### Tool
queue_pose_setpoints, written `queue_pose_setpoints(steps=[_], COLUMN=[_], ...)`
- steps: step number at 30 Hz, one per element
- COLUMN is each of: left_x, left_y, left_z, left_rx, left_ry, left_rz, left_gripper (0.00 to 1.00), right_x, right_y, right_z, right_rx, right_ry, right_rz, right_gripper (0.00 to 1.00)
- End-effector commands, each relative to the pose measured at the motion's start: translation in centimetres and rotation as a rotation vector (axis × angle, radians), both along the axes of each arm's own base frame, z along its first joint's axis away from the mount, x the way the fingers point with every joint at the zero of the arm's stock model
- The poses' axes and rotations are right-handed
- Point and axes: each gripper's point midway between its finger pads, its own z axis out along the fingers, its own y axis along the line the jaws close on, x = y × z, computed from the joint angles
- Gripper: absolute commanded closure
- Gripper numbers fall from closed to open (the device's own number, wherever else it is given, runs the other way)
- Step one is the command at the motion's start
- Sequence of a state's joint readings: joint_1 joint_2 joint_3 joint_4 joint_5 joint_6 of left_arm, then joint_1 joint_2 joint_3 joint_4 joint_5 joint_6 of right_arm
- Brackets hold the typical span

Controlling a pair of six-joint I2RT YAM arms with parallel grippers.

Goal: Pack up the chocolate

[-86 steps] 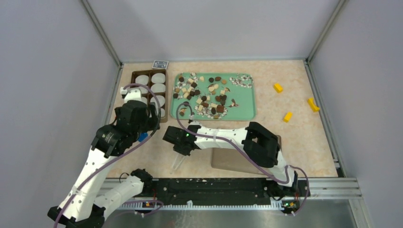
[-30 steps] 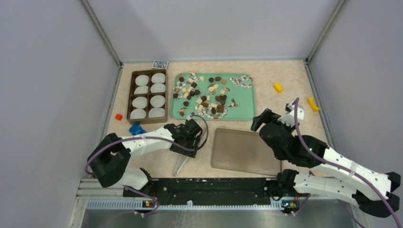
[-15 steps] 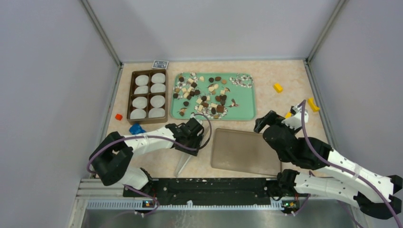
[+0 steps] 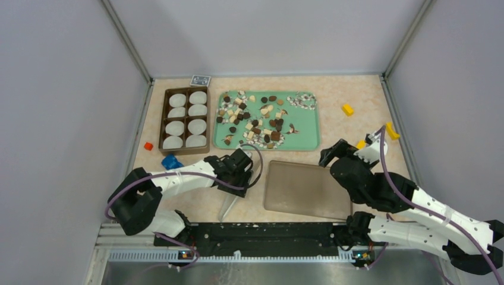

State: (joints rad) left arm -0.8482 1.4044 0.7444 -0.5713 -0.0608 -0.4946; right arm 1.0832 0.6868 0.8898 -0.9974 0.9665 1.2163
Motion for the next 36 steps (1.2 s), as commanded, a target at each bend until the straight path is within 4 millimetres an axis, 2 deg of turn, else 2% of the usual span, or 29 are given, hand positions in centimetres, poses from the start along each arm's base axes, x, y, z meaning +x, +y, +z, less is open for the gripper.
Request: queue_pose_setpoints(steps=[1,4,19,22,25,28,31,36], left_x=[-0.4,-0.8,-0.3,-0.7,-1.0,-0.8,0.0,1.7], left_y=[-0.2,0.0,-0.5,-0.6,-0.2,-0.4,-0.7,-0.5], left_z=[-0.4,-0.9,-1.9,-2.1,-1.9,-0.5,2.8,9.0], left_rx=[-0.015,-0.011,-0.011,-0.012,-0.001,-0.006,-0.044,-0.076], left_ry=[0.018,0.036,0.026,0.048,0.058,0.051,-0.014,-0.150], left_rz=[0.007,0.019,0.012,0.001,0.004,0.004,-0.002,-0.021], left_gripper=[0.33,0.29,0.36,0.47,0.67,0.83,0.84,0.81], right_x=[0.0,-0.1,-0.2,-0.2,-0.3,-0.3,-0.3,-0.3], right_y=[-0.2,-0.3,-0.3,-0.4,-0.5,-0.7,-0.9,-1.0], right_z=[-0.5,-0.6,-1.2,-1.3,-1.3,-1.1,-0.9,-0.5], right_rx=[0.004,0.005,0.009,0.007,0.009,0.015,0.019,0.020], right_ry=[0.005,0.007,0.017,0.021,0.023,0.017,0.009,-0.002], right_rz=[-0.013,-0.015,-0.017,-0.020,-0.024,-0.027,-0.030,-0.030], right_gripper=[0.12,0.12,0.13,0.14,0.15,0.15,0.15,0.15])
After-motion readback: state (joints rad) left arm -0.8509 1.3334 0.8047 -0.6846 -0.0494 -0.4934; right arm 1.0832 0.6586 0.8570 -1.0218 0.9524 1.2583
